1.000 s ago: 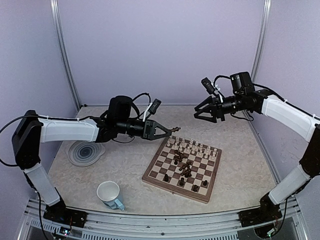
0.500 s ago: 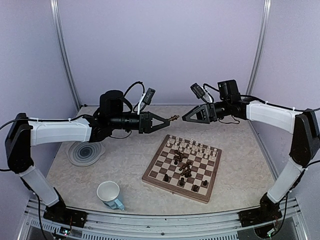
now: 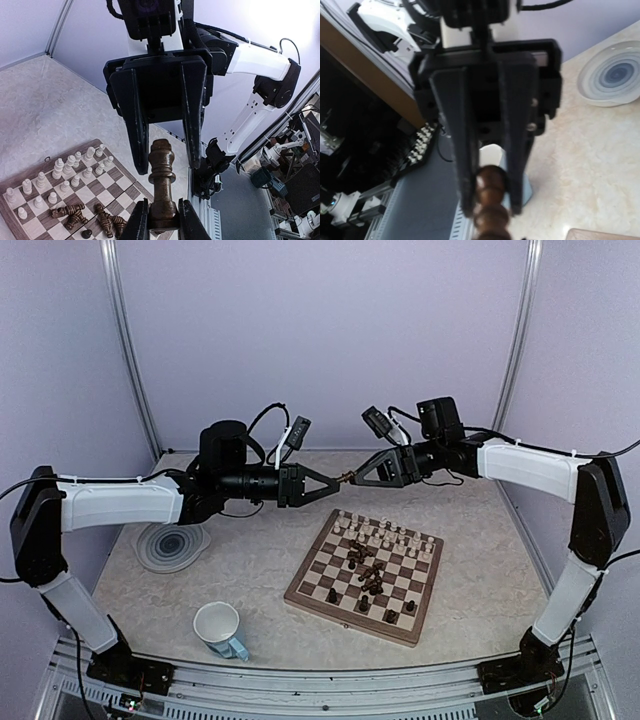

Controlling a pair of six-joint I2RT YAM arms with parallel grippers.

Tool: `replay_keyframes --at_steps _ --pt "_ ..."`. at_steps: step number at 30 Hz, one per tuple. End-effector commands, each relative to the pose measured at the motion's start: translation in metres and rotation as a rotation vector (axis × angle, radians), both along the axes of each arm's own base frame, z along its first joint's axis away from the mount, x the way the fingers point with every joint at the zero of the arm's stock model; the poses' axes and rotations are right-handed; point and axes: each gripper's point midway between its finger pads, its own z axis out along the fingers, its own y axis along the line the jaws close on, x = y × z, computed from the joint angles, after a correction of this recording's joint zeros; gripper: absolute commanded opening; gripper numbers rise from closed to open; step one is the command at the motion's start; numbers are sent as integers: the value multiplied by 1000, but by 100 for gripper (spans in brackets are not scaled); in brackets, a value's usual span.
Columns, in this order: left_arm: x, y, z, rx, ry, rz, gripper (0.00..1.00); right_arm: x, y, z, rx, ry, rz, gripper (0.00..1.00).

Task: Set up the chess pieces on the board
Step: Pass from the left arm to the right

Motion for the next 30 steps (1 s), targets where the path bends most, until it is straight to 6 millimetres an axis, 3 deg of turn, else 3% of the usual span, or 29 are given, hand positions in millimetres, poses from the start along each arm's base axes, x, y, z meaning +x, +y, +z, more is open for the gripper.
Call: replay_keyframes --at_steps 1,14,23,30 --pt "0 -2 0 1 -19 -10 7 -10 8 12 36 -27 58 32" --pt "2 -3 -6 17 -9 -11 6 -10 13 16 46 -32 70 20" --pt "4 -4 -8 25 -7 -6 7 -4 16 12 29 -33 44 28" --pt "6 -4 -11 35 0 -3 8 0 17 7 20 -37 31 13"
